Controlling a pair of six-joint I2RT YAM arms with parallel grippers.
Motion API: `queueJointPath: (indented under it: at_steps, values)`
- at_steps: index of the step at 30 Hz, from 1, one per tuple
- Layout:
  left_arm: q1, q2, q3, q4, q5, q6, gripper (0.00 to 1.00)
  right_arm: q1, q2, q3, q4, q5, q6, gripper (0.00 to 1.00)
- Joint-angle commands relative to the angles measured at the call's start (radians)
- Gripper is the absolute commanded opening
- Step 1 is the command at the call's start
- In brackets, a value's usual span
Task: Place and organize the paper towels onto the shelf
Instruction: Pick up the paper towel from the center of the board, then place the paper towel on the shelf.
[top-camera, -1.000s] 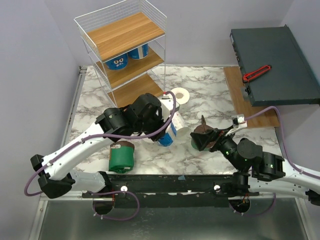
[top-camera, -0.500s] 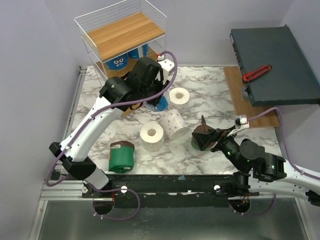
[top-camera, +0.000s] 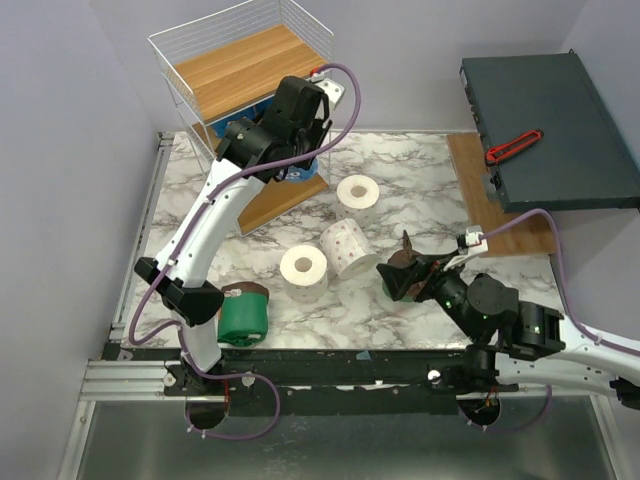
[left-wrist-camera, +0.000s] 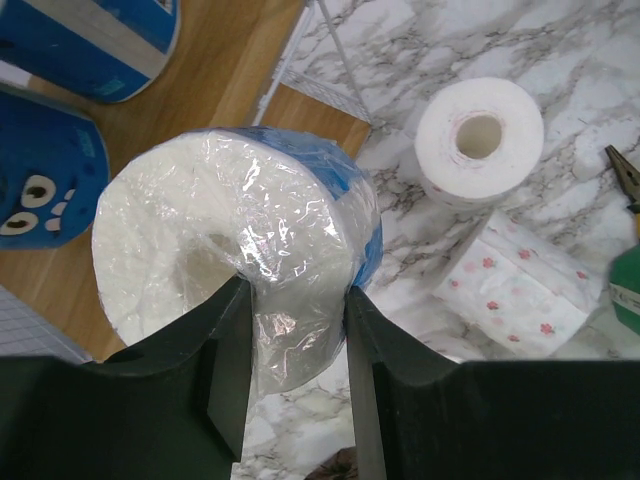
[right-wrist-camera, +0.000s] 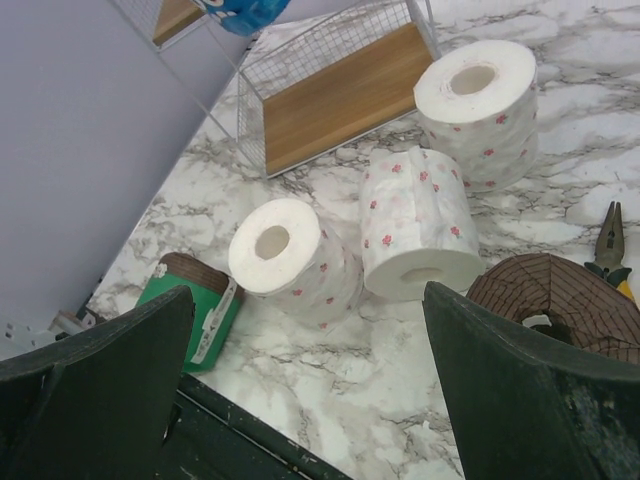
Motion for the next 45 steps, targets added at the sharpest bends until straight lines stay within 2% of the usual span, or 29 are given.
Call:
queueJointPath:
  at_steps: [1,17,32,35,40,43,45]
  values:
    - [0.046,-0.017,0.050,0.074,-0.103,0.064,0.12,0.004,0.021,0.018,0.033,-0.009,-0.040,1.00]
    - [0.102,0.049,0.051,0.178,-0.182,0.149,0.15,0.004,0.026,-0.017,0.070,-0.014,-0.059,1.00]
    - [0.110,0.096,0.039,0.267,-0.235,0.183,0.27,0.003,0.007,-0.027,0.070,-0.012,-0.060,1.00]
    - [0.115,0.100,0.031,0.293,-0.240,0.187,0.36,0.003,0.003,-0.029,0.072,-0.016,-0.060,1.00]
    - [0.117,0.112,0.031,0.310,-0.244,0.195,0.43,0.004,-0.005,-0.033,0.067,-0.015,-0.051,1.00]
    - [0.117,0.103,0.030,0.313,-0.233,0.174,0.57,0.003,-0.004,-0.039,0.067,-0.020,-0.044,1.00]
    - [0.117,0.095,0.026,0.316,-0.228,0.167,0.63,0.003,-0.003,-0.040,0.068,-0.022,-0.039,1.00]
